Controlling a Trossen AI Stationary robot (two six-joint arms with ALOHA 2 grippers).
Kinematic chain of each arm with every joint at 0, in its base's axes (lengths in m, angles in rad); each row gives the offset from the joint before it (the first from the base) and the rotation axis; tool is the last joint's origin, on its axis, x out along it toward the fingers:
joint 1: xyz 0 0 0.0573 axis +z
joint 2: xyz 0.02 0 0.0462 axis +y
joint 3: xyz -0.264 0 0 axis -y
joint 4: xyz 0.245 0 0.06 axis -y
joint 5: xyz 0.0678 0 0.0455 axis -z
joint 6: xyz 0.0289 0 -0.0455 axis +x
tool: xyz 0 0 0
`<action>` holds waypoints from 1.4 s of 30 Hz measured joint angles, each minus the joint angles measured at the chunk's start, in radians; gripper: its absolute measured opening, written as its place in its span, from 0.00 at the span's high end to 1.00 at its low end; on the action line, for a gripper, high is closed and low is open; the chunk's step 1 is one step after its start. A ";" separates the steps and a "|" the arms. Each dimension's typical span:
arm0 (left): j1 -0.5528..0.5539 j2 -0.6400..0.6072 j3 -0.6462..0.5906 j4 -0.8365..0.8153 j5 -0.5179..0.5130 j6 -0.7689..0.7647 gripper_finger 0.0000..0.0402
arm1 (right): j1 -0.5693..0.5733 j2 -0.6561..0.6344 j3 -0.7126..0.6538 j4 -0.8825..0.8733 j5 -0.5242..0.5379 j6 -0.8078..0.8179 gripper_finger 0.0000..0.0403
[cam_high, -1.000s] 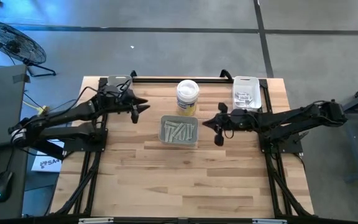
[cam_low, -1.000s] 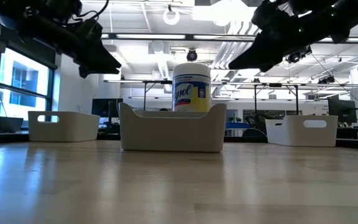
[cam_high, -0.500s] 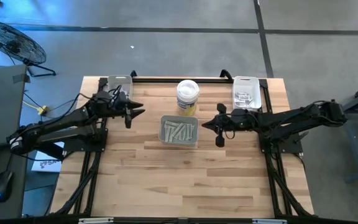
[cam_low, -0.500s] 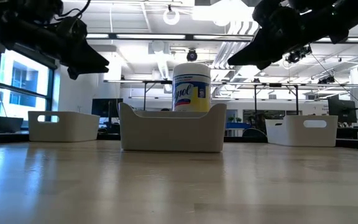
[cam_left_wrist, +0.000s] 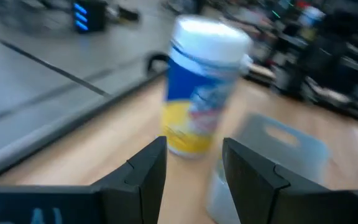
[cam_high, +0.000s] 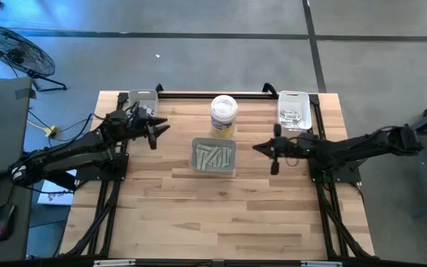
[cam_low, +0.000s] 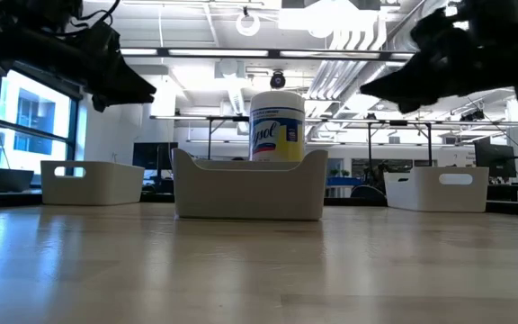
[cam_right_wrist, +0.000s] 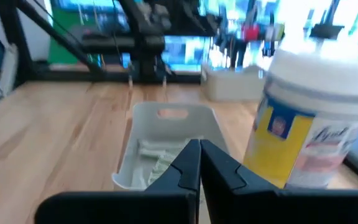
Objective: Pick & Place First Aid Supplies
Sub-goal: Return to Home Position
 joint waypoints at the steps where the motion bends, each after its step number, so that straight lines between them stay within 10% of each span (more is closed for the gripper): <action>1: 0.000 0.000 0.000 0.022 -0.036 0.000 0.62 | 0.000 -0.040 -0.019 0.004 -0.001 -0.008 0.99; 17: 0.000 -0.006 0.001 0.110 -0.296 0.131 0.62 | 0.000 -0.456 -0.167 -0.133 0.099 0.054 0.98; 42: 0.000 -0.155 -0.257 0.197 0.000 0.173 0.62 | -0.001 -0.460 -0.168 -0.104 0.089 0.049 0.98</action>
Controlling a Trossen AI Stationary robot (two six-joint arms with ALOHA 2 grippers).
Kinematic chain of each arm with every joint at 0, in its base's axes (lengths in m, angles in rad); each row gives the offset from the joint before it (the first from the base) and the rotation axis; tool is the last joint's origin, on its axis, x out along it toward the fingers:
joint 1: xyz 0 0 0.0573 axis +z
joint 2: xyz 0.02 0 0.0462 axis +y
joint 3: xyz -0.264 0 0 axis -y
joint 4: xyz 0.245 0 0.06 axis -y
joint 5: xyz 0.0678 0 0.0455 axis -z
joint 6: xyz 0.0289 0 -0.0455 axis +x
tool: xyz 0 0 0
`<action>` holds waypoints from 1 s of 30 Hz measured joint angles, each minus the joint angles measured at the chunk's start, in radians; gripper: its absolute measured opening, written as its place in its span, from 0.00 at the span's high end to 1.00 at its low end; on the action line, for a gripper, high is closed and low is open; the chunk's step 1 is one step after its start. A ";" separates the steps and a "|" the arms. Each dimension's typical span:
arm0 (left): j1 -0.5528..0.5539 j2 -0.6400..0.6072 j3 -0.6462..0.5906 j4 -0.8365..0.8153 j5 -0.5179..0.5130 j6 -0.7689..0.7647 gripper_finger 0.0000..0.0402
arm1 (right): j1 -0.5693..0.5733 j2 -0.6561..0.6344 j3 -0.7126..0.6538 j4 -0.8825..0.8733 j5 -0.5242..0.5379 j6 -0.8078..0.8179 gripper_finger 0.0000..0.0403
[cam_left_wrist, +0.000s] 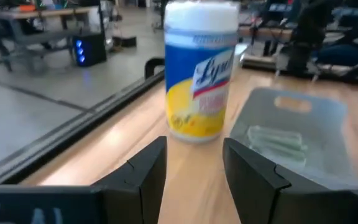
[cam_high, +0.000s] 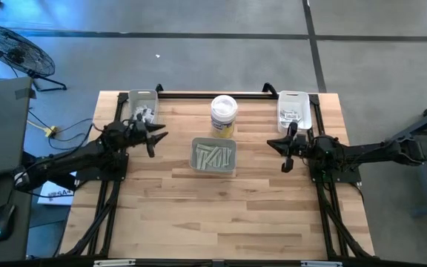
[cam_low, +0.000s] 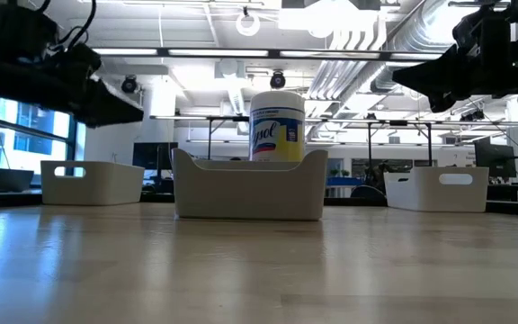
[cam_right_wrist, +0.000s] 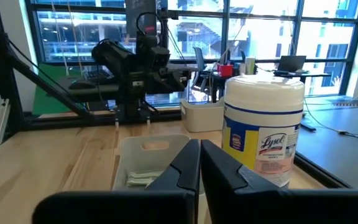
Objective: Pick & Place First Aid Supplies
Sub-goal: Return to Home Position
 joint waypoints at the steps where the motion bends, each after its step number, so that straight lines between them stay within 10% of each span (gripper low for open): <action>1: -0.001 -0.011 -0.008 -0.020 -0.011 0.000 0.62 | 0.000 0.000 0.000 0.000 0.000 0.000 0.98; 30: -0.531 -0.260 -0.044 -0.198 -0.177 0.228 0.62 | 0.003 0.003 0.000 0.025 -0.011 -0.079 0.98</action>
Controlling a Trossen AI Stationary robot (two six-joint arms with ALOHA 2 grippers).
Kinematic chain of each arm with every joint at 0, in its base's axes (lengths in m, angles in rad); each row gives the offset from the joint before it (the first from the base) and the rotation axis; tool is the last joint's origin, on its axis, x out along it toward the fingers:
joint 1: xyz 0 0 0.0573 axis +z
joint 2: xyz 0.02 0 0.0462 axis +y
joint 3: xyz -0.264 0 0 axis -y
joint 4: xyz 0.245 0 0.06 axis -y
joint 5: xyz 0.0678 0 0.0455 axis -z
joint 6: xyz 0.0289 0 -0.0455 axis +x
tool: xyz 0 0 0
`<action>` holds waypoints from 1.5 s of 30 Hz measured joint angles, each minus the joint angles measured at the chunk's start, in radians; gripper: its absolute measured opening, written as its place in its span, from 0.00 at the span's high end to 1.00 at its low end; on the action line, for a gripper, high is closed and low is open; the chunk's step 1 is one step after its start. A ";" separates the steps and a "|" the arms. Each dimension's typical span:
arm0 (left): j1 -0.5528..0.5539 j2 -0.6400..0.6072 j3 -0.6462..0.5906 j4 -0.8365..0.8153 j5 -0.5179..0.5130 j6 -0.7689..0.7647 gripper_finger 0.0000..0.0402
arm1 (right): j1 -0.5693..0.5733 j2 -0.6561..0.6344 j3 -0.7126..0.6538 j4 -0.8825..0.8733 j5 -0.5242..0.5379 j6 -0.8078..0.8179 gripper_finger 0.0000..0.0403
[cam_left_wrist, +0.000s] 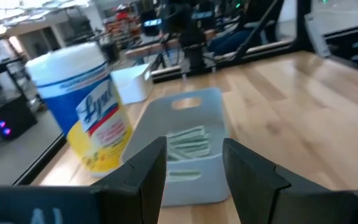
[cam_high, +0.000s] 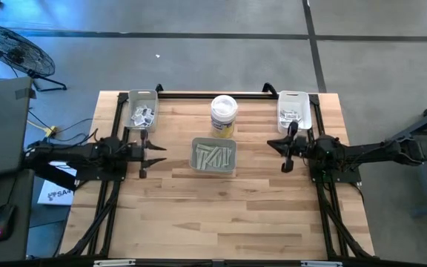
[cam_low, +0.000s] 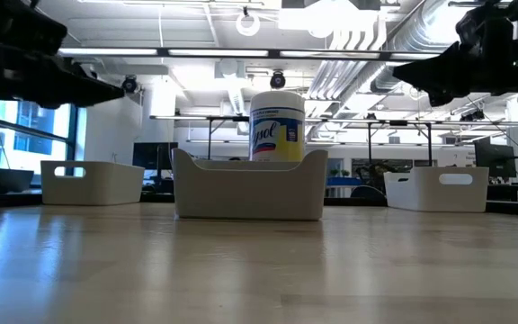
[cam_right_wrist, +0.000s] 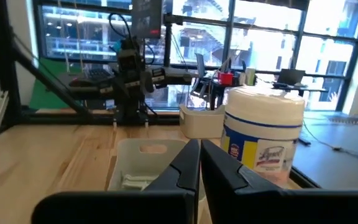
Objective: Pick & Place First Aid Supplies
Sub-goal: Return to Home Position
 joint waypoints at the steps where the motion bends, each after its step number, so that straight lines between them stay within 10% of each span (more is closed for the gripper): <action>1: -0.019 -0.005 0.000 0.002 -0.010 0.000 0.62 | 0.000 0.000 0.000 -0.001 -0.011 -0.012 0.98; 11: -0.146 -0.008 0.000 0.021 -0.145 -0.002 0.62 | 0.000 -0.097 0.000 -0.300 0.080 0.105 0.99; 25: -0.150 -0.008 0.000 0.016 -0.116 -0.013 0.62 | -0.007 -0.497 0.000 -0.572 -0.075 0.042 0.98; 45: -0.399 -0.011 0.000 0.023 -0.183 -0.017 0.62 | -0.007 -0.479 0.000 -0.579 -0.083 0.085 0.99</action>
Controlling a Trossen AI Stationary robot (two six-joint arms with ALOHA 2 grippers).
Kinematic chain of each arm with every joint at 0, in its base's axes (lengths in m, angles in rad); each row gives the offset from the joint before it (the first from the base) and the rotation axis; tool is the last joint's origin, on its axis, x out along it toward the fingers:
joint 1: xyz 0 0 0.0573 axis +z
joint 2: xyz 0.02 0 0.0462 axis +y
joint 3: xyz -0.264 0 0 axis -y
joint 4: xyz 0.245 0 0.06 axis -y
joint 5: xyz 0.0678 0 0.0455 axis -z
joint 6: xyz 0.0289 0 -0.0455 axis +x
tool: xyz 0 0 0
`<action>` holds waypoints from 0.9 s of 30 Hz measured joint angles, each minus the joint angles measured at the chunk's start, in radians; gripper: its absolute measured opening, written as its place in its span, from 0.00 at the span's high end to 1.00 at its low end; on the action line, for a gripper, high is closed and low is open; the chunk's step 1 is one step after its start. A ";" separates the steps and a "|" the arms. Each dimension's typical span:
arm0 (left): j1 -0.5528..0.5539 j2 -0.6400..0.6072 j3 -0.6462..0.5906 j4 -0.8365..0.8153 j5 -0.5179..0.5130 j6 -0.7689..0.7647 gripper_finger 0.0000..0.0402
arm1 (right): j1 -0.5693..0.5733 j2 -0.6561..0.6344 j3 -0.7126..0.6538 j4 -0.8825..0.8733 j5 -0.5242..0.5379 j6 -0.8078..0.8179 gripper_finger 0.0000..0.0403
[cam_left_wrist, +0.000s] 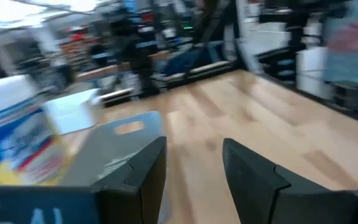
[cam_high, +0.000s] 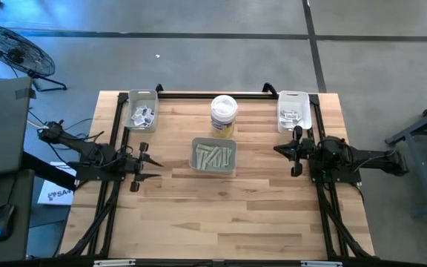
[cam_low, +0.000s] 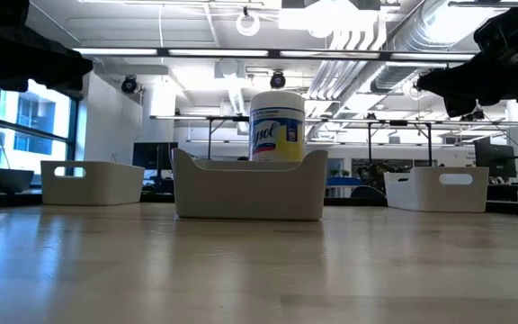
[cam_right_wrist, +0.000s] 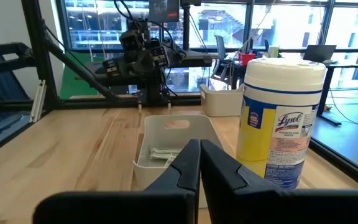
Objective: Pick & Place First Aid Supplies
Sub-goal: Return to Home Position
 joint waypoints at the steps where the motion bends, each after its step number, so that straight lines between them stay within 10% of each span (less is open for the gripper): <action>1: -0.005 0.000 0.000 0.005 -0.038 -0.001 0.62 | 0.000 0.000 0.000 0.000 0.000 -0.001 0.99; 4: -0.005 -0.004 0.000 0.009 -0.080 -0.019 0.62 | 0.000 0.000 0.000 0.000 0.000 0.000 0.98; 9: 0.014 -0.004 0.000 -0.018 0.282 0.092 0.62 | 0.000 0.000 0.000 0.000 0.000 0.000 0.98; 27: 0.441 -0.031 0.000 -0.028 0.341 0.094 0.62 | 0.000 0.001 0.000 0.000 0.000 0.000 0.98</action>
